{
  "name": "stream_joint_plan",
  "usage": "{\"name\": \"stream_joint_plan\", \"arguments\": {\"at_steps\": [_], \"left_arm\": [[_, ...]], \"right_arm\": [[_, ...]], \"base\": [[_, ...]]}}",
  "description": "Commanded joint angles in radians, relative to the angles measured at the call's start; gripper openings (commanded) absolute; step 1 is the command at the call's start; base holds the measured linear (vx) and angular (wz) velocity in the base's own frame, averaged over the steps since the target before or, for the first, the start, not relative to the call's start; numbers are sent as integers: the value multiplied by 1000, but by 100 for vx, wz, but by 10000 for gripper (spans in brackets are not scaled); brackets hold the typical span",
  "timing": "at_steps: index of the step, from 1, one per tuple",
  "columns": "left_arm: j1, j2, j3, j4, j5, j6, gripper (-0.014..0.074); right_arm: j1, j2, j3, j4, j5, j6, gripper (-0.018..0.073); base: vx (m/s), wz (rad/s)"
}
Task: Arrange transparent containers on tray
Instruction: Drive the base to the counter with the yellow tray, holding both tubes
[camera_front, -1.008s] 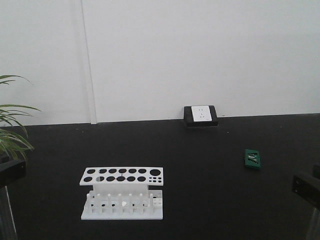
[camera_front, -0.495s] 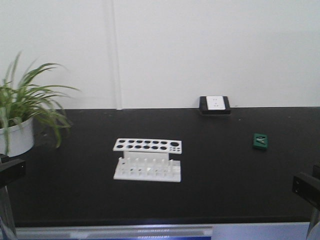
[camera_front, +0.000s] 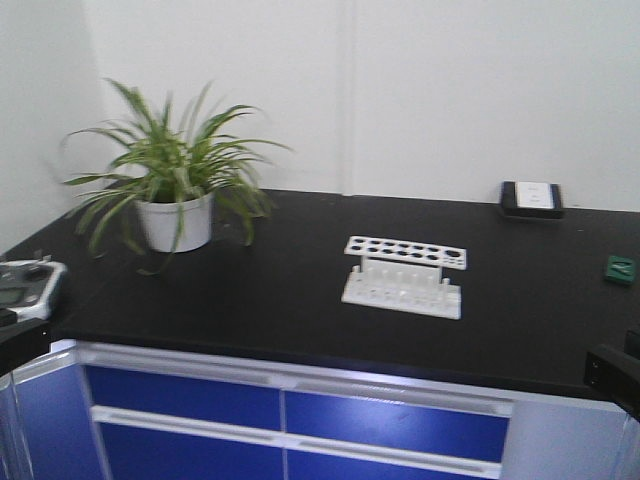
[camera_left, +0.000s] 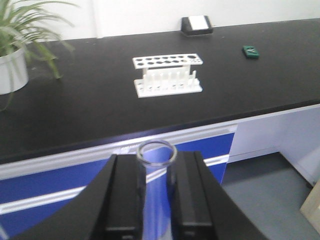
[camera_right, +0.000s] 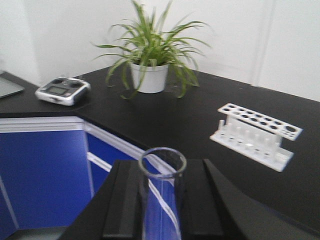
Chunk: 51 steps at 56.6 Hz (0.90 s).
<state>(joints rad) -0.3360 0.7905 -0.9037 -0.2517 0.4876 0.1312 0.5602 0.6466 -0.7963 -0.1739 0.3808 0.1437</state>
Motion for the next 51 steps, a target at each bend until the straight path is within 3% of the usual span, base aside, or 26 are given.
{"name": "stream_joint_plan", "arguments": {"at_steps": [1, 51], "left_arm": [[-6, -8, -34, -18, -79, 0, 0], [-6, -8, -34, -18, -79, 0, 0]], "right_arm": [[-1, 1, -37, -10, -86, 0, -9], [-1, 1, -37, -10, -80, 0, -9]], "base": [[-30, 42], [-28, 58]]}}
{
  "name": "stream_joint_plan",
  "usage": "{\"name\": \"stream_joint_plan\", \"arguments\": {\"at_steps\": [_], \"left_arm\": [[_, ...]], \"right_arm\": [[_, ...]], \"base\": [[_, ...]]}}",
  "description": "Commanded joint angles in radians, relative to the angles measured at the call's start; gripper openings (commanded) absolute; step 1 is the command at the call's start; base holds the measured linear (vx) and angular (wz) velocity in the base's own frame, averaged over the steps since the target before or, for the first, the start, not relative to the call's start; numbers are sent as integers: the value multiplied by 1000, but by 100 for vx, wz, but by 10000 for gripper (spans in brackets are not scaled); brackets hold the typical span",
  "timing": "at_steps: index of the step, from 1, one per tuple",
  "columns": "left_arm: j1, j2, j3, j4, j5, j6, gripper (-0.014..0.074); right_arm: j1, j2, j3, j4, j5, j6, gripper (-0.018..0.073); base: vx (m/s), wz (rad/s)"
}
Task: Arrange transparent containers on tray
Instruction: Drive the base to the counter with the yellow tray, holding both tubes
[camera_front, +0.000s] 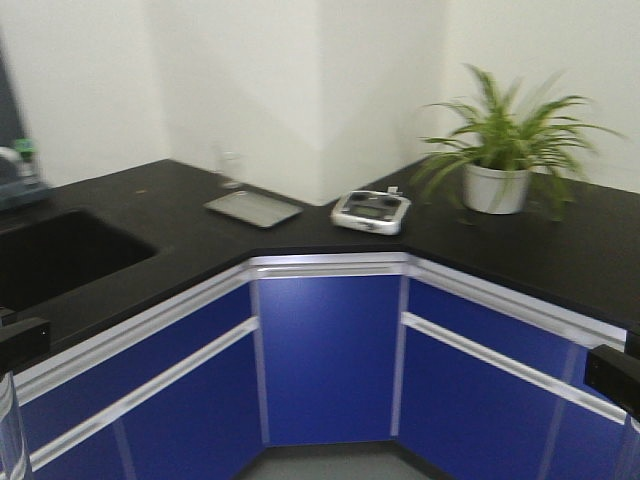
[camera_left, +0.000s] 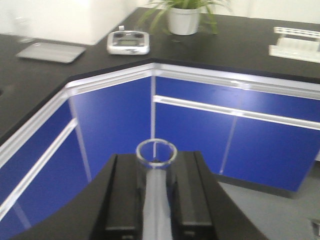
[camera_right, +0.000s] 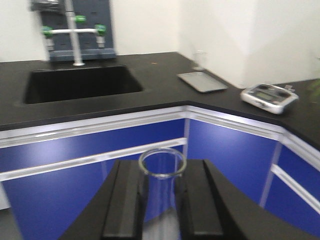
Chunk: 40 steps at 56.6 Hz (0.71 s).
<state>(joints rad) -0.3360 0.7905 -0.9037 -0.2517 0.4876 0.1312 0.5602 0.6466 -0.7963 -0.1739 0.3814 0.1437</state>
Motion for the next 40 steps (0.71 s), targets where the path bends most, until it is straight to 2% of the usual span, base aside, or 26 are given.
{"name": "stream_joint_plan", "arguments": {"at_steps": [1, 40], "left_arm": [[-6, -8, -34, -18, -79, 0, 0], [-6, -8, -34, -18, -79, 0, 0]], "right_arm": [[-1, 1, -37, -10, -81, 0, -9], [-1, 1, -37, -10, -80, 0, -9]], "base": [[-23, 77], [-18, 67]]}}
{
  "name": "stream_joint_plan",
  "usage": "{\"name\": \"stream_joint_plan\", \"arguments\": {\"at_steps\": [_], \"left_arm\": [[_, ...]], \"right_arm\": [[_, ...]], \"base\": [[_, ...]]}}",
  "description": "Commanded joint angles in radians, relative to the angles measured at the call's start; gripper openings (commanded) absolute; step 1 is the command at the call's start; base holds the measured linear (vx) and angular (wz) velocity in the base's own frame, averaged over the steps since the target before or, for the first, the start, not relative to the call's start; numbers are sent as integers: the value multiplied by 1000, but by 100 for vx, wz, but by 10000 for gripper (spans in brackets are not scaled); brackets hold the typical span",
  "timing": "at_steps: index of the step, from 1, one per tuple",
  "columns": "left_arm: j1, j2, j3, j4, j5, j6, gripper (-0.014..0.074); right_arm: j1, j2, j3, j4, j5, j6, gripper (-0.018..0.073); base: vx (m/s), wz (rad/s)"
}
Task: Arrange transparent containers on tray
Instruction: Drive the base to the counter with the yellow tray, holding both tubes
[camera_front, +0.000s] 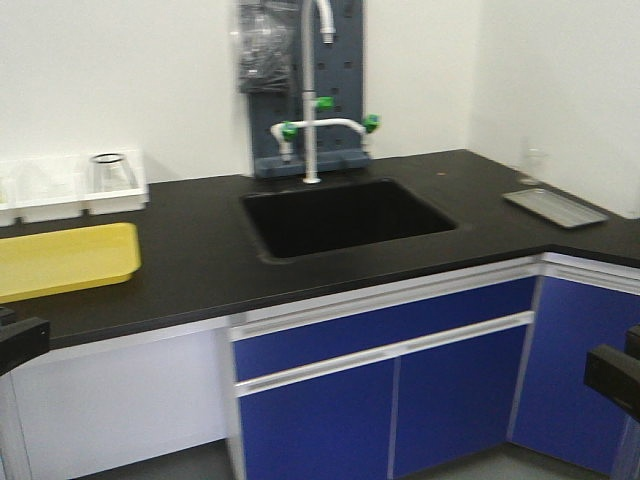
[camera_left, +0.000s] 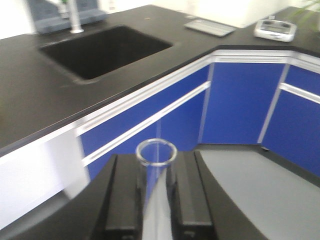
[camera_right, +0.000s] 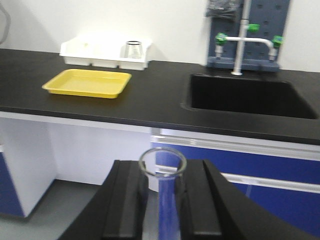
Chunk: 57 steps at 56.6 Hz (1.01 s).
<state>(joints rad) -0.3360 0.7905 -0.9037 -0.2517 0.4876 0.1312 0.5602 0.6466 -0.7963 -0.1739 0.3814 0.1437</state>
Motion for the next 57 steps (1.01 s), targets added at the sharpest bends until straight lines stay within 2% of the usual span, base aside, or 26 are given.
{"name": "stream_joint_plan", "arguments": {"at_steps": [1, 27, 57], "left_arm": [[-6, -8, -34, -18, -79, 0, 0], [-6, -8, -34, -18, -78, 0, 0], [-6, -8, -34, -18, -78, 0, 0]], "right_arm": [[-1, 1, -37, -10, -80, 0, -9], [-1, 1, -37, -10, -80, 0, -9], [-1, 1, -37, -10, -80, 0, -9]], "base": [[-12, 58], [-3, 59], [19, 49]]}}
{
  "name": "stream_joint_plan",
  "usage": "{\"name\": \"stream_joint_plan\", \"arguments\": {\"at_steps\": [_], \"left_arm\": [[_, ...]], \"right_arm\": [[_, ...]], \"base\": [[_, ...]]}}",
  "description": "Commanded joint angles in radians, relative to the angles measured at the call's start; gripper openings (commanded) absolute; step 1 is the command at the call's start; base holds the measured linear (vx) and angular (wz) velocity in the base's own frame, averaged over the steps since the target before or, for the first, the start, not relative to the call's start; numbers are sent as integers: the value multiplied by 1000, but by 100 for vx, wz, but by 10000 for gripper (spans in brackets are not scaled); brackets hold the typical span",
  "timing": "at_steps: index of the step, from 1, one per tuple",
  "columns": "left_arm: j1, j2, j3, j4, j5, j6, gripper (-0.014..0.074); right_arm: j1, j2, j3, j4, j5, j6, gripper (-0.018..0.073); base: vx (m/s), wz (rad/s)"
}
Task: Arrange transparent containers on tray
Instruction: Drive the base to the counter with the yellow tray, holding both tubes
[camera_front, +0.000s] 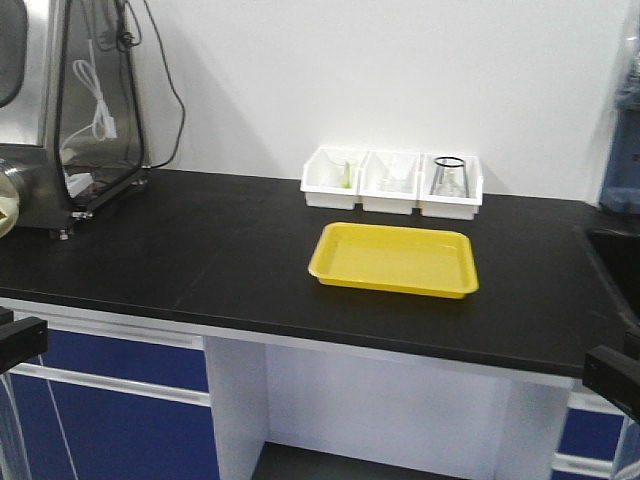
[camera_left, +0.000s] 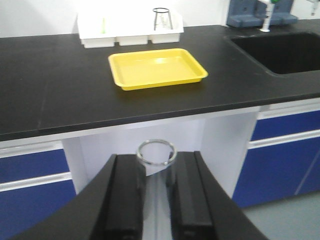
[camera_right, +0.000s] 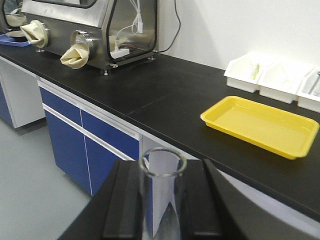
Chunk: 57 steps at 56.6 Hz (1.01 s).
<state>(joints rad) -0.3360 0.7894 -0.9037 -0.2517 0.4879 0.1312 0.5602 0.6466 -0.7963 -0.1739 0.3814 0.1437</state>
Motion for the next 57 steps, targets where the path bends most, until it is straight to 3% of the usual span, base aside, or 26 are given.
{"name": "stream_joint_plan", "arguments": {"at_steps": [1, 19, 57], "left_arm": [[-6, -7, -34, -18, -78, 0, 0], [-6, -7, -34, -19, -78, 0, 0], [-6, -7, -34, -19, -79, 0, 0]], "right_arm": [[-1, 1, -37, -10, -80, 0, -9], [-1, 1, -37, -10, -80, 0, -9], [-1, 1, -37, -10, -79, 0, -9]], "base": [[29, 26], [35, 6], [39, -19]]}}
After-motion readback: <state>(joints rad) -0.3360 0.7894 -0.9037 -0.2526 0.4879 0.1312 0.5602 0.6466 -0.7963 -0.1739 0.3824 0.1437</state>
